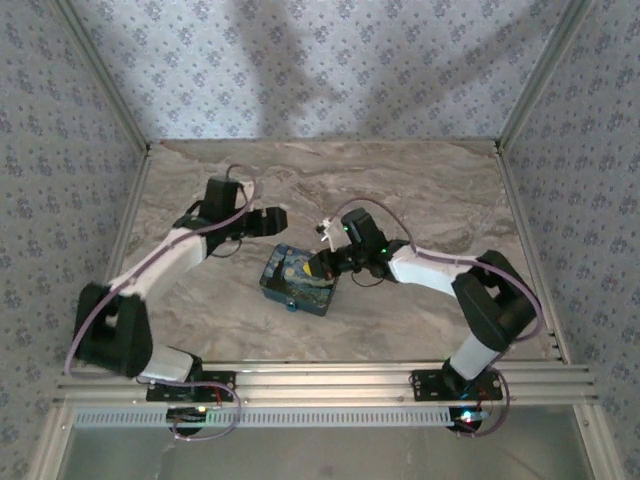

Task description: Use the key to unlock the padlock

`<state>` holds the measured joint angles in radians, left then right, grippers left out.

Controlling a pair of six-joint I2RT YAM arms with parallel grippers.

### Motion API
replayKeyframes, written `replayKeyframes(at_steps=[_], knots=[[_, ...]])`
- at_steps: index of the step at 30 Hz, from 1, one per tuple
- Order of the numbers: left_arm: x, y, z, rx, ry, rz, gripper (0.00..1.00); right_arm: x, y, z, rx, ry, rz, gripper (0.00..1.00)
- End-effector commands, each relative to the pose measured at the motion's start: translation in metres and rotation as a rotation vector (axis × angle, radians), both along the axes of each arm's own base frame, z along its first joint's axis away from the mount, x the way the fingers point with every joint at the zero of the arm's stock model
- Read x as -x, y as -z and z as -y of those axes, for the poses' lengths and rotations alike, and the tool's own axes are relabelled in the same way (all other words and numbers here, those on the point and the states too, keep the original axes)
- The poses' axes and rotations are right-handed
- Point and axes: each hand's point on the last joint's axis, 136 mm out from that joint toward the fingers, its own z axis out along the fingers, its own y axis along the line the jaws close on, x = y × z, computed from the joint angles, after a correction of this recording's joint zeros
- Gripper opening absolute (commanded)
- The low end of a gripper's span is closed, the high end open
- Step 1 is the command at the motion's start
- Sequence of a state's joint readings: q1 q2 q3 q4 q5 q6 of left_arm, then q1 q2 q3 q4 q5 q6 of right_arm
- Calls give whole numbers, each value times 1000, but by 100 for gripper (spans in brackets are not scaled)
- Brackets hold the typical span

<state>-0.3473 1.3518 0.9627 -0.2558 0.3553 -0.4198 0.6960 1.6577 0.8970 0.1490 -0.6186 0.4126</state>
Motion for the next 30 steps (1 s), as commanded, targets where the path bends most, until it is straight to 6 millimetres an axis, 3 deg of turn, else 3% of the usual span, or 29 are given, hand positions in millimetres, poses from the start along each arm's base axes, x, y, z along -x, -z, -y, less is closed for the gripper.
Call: replayKeyframes(at_steps=[1,5,10,17,23,30], knots=[[27,3,-20,-27,-61,-18,77,-13,-18,-22,-75,-1,17,0],[55,1,-30,-12,-88,-26,77,-16,-1,-25,-25,5,-15,0],[85,3,-34,-9,-70,-16,77,-21,29,-13,51,46,-83,0],[112,12,-12,-15,66,-2,77,-35,66,22,186,121,-152,0],[121,31,12,-20,157,18,77,-51,77,44,224,171,-154,0],[108,57,32,-38,221,90,77,-71,76,54,215,159,-126,0]])
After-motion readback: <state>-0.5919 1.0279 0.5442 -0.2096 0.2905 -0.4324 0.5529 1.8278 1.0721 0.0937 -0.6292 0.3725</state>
